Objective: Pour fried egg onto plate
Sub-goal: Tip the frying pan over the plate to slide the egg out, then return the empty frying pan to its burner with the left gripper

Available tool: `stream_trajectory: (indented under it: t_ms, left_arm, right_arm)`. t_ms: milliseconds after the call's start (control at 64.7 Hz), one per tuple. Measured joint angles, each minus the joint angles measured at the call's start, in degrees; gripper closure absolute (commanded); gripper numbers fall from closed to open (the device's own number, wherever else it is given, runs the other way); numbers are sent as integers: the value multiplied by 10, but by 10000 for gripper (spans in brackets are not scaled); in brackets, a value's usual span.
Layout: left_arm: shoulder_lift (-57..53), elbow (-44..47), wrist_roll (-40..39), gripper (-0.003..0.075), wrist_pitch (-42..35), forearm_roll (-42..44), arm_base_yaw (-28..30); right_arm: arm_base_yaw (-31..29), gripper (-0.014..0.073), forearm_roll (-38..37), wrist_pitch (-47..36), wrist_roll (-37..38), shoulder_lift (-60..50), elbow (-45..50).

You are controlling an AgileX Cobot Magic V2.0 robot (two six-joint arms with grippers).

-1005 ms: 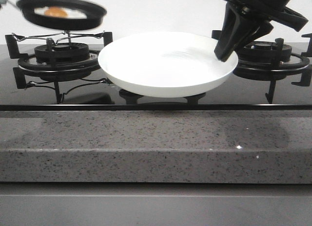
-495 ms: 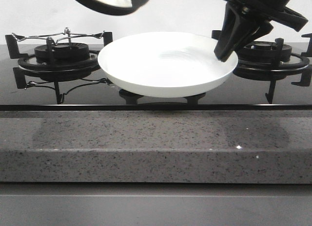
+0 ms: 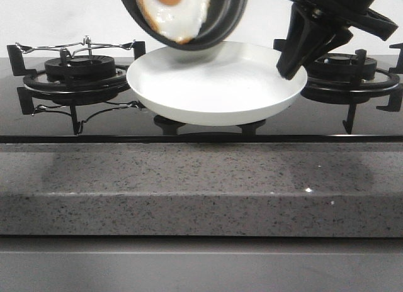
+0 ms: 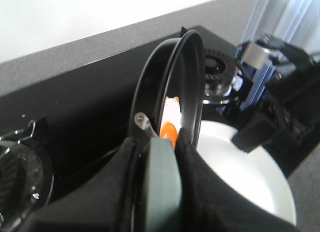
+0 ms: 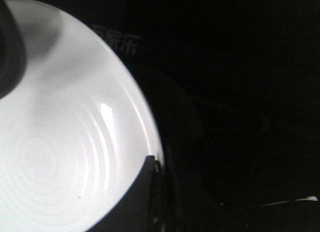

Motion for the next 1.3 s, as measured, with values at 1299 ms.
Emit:
stream_trajectory:
  t_ms: [1299]
  left_arm:
    - [5,1,-86,739,-71,-42,161]
  right_arm:
    - [1,661,-2,1,-1,0,0]
